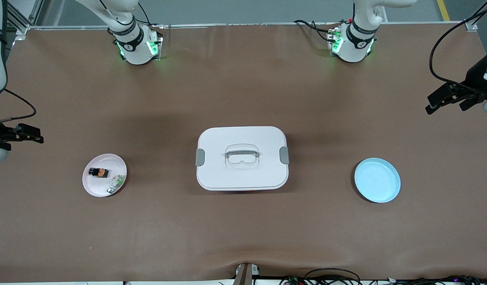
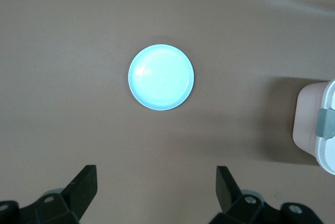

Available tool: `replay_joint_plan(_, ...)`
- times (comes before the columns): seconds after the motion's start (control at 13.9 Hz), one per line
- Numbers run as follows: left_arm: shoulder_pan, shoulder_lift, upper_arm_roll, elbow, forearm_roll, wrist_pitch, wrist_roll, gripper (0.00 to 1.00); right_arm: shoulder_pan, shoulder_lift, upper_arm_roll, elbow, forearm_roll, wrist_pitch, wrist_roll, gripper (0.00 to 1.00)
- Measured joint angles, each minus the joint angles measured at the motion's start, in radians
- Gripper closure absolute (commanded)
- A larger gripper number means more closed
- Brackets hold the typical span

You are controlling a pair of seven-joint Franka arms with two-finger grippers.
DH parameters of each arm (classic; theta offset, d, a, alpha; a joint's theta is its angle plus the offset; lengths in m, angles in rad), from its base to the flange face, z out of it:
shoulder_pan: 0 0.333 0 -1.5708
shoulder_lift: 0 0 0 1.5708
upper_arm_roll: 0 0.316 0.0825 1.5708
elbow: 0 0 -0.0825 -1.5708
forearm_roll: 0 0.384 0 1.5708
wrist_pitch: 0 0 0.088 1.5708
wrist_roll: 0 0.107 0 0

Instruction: Transfer orange switch to right arm and place

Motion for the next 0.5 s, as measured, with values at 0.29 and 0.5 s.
replay_joint_plan(0.29, 0.167, 0.012, -0.177, -0.001, 0.000, 0.022, -0.001, 0.00, 0.014, -0.045, 0.005, 0.014, 0.017, -0.069, 0.129, 0.00)
replay_joint_plan(0.5, 0.183, 0.016, -0.193, -0.001, 0.000, 0.030, -0.001, 0.00, 0.021, -0.061, 0.005, 0.027, 0.024, -0.099, 0.196, 0.00)
